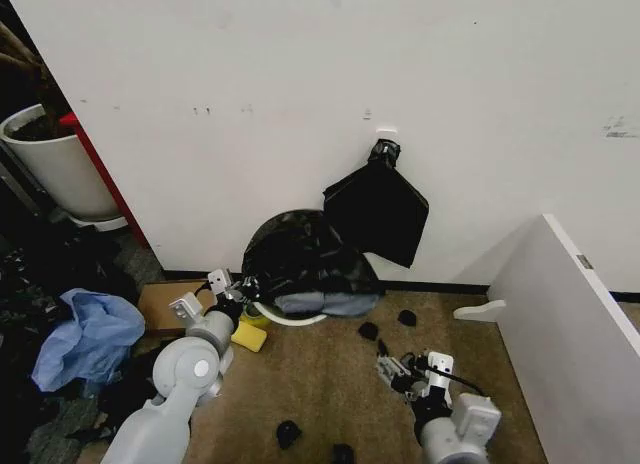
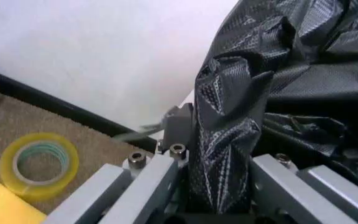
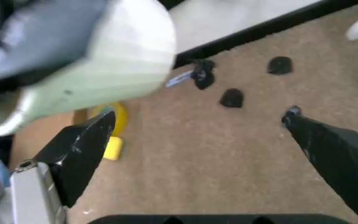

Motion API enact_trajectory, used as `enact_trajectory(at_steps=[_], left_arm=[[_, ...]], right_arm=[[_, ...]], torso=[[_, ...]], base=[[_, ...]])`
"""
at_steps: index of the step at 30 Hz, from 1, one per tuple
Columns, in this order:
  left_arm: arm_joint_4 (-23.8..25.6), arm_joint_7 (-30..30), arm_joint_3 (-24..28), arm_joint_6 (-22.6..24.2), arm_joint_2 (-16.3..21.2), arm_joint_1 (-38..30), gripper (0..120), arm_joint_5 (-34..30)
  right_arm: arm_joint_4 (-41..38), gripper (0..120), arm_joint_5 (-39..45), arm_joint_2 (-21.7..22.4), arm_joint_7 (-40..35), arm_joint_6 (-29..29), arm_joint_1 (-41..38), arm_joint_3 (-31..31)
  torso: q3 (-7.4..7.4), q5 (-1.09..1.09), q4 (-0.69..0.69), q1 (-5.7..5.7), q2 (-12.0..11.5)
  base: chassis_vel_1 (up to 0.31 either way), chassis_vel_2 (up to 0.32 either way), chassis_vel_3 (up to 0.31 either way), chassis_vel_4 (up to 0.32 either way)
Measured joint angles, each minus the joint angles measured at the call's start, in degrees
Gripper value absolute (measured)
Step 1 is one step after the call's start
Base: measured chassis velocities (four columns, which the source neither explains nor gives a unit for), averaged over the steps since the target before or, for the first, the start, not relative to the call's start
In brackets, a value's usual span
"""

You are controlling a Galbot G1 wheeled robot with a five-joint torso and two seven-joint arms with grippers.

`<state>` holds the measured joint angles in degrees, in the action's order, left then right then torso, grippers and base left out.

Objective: Place the garbage bag over the trash bin.

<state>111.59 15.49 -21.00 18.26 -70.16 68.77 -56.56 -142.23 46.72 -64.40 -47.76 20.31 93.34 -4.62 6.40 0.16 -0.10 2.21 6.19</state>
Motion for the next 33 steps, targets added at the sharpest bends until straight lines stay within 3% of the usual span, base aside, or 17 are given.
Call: enact_trajectory(at_steps=[2, 5, 6, 7, 8, 9, 12, 18, 25, 27, 28, 30, 33], left_arm=[[0.0, 0.0, 0.0, 0.0, 0.0, 0.0, 1, 0.2], [0.1, 0.0, 0.0, 0.0, 0.0, 0.5, 1, 0.6], [0.1, 0.0, 0.0, 0.0, 0.0, 0.5, 1, 0.6], [0.2, 0.0, 0.1, 0.0, 0.1, 0.7, 1, 0.9], [0.2, 0.0, 0.1, -0.1, 0.2, 0.8, 1, 0.9], [0.4, 0.0, 0.4, -0.1, 0.3, 1.2, 1, 1.2], [1.1, 0.1, 0.8, -0.1, 0.3, 2.0, 1, 1.6], [1.8, 0.6, 1.2, 0.1, 0.1, 2.6, 1, 1.7], [2.4, 0.7, 1.3, 0.2, 0.0, 3.3, 1, 1.9], [2.4, 0.7, 1.3, 0.2, 0.0, 3.3, 1, 1.9], [2.5, 0.7, 1.3, 0.2, 0.0, 3.3, 1, 1.9], [2.5, 0.7, 1.3, 0.2, 0.0, 3.4, 1, 1.9], [2.7, 0.7, 1.2, 0.2, 0.1, 3.6, 1, 1.9]], right_arm=[[0.0, 99, -3.0, 0.3, 4.1, -0.6, 0.0, 0.3], [3.1, 100, -19.3, 0.9, 14.9, -8.2, 0.1, 2.8], [3.1, 100, -19.3, 0.9, 14.9, -8.2, 0.1, 2.8], [6.1, 100, -27.6, 1.1, 19.5, -13.6, 0.1, 3.1], [7.2, 100, -30.4, 1.1, 20.9, -15.4, 0.1, 3.2], [11.3, 100, -39.8, 1.2, 25.7, -21.5, 0.0, 2.9], [16.9, 100, -53.7, 1.1, 32.7, -28.5, 0.2, 2.1], [19.5, 99, -59.3, 0.9, 37.0, -30.7, 0.2, 2.0], [19.9, 81, -62.2, 0.3, 37.1, -31.2, -0.1, 1.8], [19.9, 81, -62.2, 0.3, 37.1, -31.2, -0.1, 1.8], [20.0, 65, -62.8, 0.2, 36.7, -31.2, -0.1, 1.7], [20.0, 65, -62.8, 0.2, 36.7, -31.2, -0.1, 1.7], [20.4, 49, -65.8, -0.2, 35.4, -31.2, -0.4, 1.4]], torso=[[0.00, -0.01, -0.01, 0.00, 0.0], [0.00, -0.01, -0.01, 0.00, 0.0], [0.00, -0.01, -0.01, 0.00, 0.0], [0.00, -0.02, -0.01, 0.00, 0.0], [0.00, -0.02, -0.01, 0.00, 0.0], [0.00, 0.00, 0.00, 0.00, 0.0], [0.00, -0.01, -0.01, 0.00, 0.0], [0.00, -0.02, -0.01, 0.00, 0.0], [0.00, -0.02, -0.01, 0.00, 0.0], [0.00, -0.02, -0.01, 0.00, 0.0], [0.00, -0.02, -0.01, 0.00, 0.0], [0.00, -0.02, -0.01, 0.00, 0.0], [0.00, -0.01, -0.01, 0.00, 0.0]], base=[[0.000, 0.000, 0.000, 0.000], [0.000, 0.000, 0.000, 0.000], [0.000, 0.000, 0.000, 0.000], [0.000, 0.000, 0.000, 0.000], [0.000, 0.000, 0.000, 0.000], [0.000, 0.000, 0.000, 0.000], [0.000, 0.000, 0.000, 0.000], [0.000, 0.000, 0.000, 0.000], [0.000, 0.000, 0.000, 0.000], [0.000, 0.000, 0.000, 0.000], [0.000, 0.000, 0.000, 0.000], [0.000, 0.000, 0.000, 0.000], [0.000, 0.000, 0.000, 0.000]])
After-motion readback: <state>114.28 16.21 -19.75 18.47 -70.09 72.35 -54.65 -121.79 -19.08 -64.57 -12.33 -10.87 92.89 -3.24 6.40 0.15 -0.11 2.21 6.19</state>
